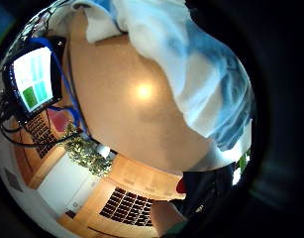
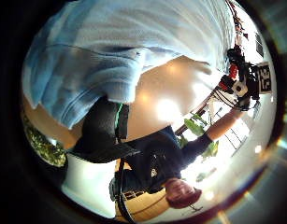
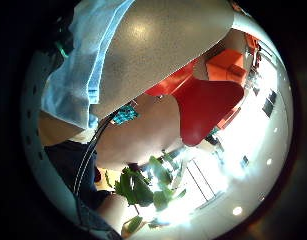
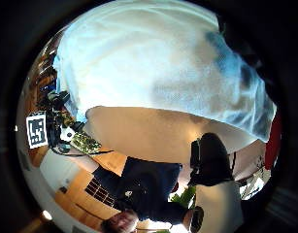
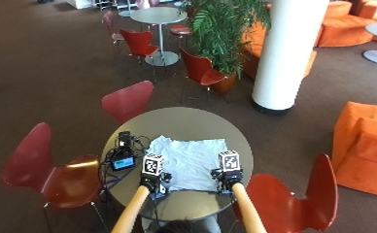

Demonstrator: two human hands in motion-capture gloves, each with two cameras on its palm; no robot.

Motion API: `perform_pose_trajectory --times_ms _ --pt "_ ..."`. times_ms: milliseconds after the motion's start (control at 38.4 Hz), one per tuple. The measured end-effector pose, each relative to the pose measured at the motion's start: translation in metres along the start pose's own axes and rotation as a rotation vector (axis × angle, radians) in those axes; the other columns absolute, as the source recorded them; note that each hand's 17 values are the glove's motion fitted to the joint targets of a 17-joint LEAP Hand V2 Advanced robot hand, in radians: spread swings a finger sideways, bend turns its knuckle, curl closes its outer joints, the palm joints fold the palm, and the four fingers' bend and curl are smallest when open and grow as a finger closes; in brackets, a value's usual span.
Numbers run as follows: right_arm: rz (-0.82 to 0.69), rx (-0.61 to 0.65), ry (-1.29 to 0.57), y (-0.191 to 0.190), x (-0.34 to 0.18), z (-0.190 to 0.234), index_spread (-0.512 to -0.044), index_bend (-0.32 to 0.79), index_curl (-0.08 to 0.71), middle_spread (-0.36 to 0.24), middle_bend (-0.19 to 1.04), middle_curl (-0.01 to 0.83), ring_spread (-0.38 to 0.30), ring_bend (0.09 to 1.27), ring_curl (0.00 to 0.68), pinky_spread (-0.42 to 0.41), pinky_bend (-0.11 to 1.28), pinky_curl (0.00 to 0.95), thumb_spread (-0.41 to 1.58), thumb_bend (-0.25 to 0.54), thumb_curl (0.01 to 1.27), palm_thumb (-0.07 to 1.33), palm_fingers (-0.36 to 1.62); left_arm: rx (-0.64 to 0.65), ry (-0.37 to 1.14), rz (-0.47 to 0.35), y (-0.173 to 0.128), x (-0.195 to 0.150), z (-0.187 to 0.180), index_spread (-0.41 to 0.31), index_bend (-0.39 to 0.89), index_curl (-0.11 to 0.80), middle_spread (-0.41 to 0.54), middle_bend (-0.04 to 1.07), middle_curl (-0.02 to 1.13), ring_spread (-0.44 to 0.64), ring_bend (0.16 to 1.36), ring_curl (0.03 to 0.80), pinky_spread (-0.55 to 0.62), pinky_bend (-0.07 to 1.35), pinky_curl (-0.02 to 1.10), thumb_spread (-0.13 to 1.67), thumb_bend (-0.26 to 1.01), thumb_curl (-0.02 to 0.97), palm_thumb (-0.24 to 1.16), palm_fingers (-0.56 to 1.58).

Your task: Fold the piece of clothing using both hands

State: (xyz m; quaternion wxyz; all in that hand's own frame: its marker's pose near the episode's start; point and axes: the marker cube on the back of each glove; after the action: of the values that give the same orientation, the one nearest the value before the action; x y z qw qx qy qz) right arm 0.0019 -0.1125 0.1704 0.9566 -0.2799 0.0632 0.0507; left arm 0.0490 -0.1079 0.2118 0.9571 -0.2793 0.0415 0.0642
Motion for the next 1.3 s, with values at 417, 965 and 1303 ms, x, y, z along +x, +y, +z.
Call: perform_pose_trajectory --times_ms 417,965,1303 --pt "0.044 0.378 0.117 -0.007 0.004 0.003 -0.289 0.17 0.298 -0.221 0.24 0.459 -0.272 0.49 0.423 -0.295 0.5 0.376 0.82 -0.017 0.54 1.01 1.19 0.356 -0.051 -0.063 0.006 0.005 0.006 -0.209 0.19 0.358 -0.147 0.37 0.39 -0.06 0.44 0.248 -0.11 0.45 0.35 1.09 0.03 0.367 0.56 0.9" --pt "-0.138 0.371 0.219 0.097 0.031 -0.022 -0.281 0.2 0.399 -0.245 0.31 0.515 -0.271 0.52 0.462 -0.356 0.51 0.378 0.46 -0.03 0.66 1.0 1.29 0.436 -0.177 0.257 0.117 0.031 -0.013 -0.257 0.15 0.384 -0.302 0.41 0.48 -0.32 0.46 0.363 -0.32 0.43 0.42 1.16 0.0 0.387 0.7 1.19" --pt "0.079 0.283 0.157 0.01 0.011 -0.091 -0.287 0.22 0.459 -0.248 0.33 0.537 -0.265 0.5 0.472 -0.361 0.49 0.379 0.33 -0.03 0.71 0.99 1.26 0.244 -0.238 -0.088 0.01 0.0 -0.068 -0.25 0.12 0.376 -0.31 0.39 0.49 -0.32 0.44 0.387 -0.32 0.41 0.42 1.11 -0.01 0.435 0.73 1.11"
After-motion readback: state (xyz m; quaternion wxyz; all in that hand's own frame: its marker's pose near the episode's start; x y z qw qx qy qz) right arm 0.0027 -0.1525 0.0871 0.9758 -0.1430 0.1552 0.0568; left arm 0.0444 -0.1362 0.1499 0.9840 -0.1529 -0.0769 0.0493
